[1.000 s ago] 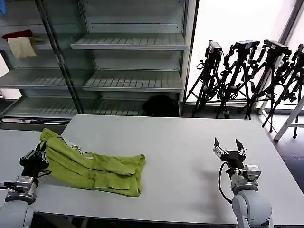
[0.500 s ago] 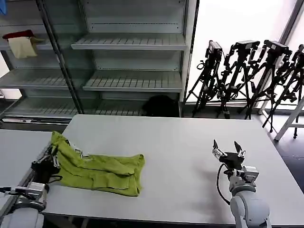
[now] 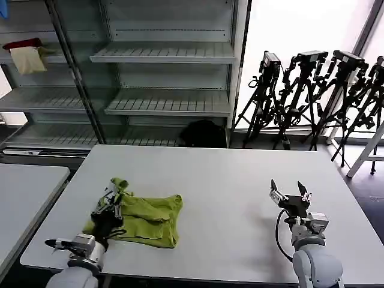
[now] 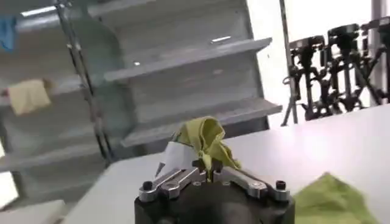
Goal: Fold and organize the clothes.
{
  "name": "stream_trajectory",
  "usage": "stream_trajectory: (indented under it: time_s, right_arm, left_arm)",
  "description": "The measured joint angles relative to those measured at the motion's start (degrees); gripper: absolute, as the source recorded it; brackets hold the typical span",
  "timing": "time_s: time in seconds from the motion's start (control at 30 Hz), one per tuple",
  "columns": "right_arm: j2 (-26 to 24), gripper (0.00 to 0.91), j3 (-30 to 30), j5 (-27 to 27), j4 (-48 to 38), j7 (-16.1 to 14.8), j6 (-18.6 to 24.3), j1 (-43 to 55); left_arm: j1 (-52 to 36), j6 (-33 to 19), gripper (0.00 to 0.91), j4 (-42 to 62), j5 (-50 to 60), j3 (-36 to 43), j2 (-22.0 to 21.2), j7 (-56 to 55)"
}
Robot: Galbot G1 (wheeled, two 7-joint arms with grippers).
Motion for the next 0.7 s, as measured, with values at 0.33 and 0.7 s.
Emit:
stream_trajectory:
  time_s: [0.33, 0.7]
  right_arm:
    - [-0.5, 0.907, 0.0, 0.0, -0.6, -0.1, -0.2, 0.5]
    - [-1.0, 0.907, 0.0, 0.1, -0.6, -0.3, -0.5, 0.3]
  left_arm:
    - [-1.4, 3.4, 0.000, 0.4, -2.7, 7.4, -0.9, -1.9]
    - [-2.0, 5.2, 0.121, 1.6, -2.4, 12.8, -2.0, -3.2]
